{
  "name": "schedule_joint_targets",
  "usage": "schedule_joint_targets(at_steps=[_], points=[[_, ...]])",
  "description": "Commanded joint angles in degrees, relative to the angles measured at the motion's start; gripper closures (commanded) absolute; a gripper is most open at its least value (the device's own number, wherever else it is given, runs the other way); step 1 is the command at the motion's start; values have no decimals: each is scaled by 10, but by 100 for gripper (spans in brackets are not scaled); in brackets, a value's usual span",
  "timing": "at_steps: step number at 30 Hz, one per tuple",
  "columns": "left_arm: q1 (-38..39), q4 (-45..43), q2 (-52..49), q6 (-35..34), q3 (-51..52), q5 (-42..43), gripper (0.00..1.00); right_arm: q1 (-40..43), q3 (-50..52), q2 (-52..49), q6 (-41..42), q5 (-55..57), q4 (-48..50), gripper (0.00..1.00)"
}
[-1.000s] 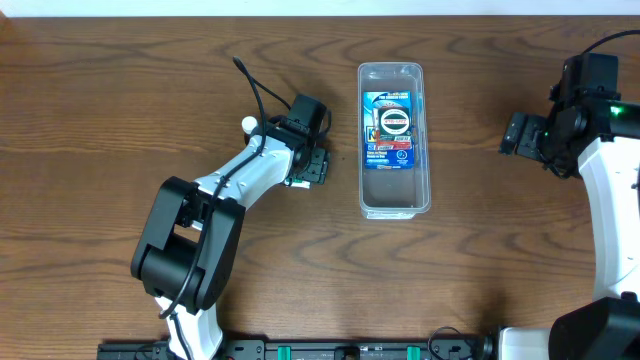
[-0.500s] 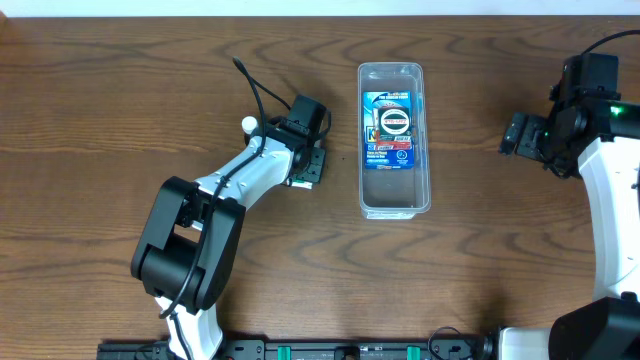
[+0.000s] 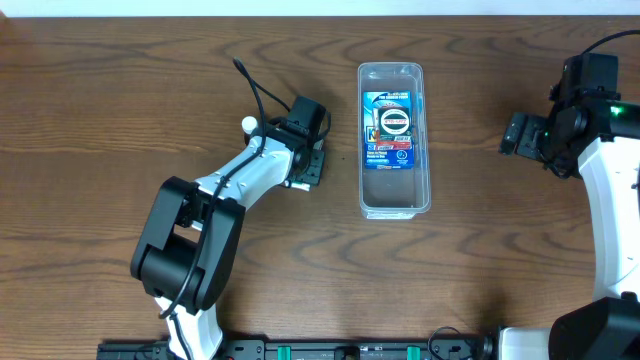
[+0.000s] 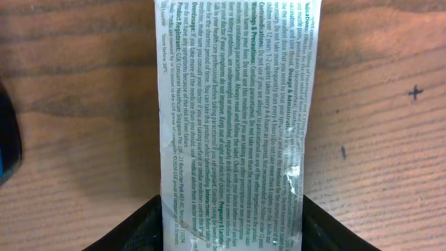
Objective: Pack container
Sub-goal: 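Close the left gripper on the tube box and lift it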
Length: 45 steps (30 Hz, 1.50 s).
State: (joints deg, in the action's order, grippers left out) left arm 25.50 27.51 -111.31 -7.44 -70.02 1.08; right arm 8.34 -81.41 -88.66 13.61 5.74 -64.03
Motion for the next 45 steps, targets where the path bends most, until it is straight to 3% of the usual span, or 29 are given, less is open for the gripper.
schedule_joint_targets(at_steps=[1, 12, 17, 19, 21, 27, 45], points=[[-3, 9, 48, 2, -5, -2, 44, 3, -1, -2, 7, -2, 0, 1], [39, 34, 246, 1, -5, -1, 44, 3, -1, -2, 7, -2, 0, 1], [69, 35, 288, 1, -4, -30, 44, 3, -1, -2, 7, -2, 0, 1], [69, 37, 276, 1, -3, -44, 42, 3, -1, -2, 7, -2, 0, 1], [67, 42, 250, 2, -2, -53, 33, 3, -1, -2, 7, -2, 0, 1], [39, 27, 159, -1, -2, -52, 25, 3, -1, -2, 7, -2, 0, 1], [20, -26, 34, -1, -2, -45, 21, 3, -1, -2, 7, -2, 0, 1]])
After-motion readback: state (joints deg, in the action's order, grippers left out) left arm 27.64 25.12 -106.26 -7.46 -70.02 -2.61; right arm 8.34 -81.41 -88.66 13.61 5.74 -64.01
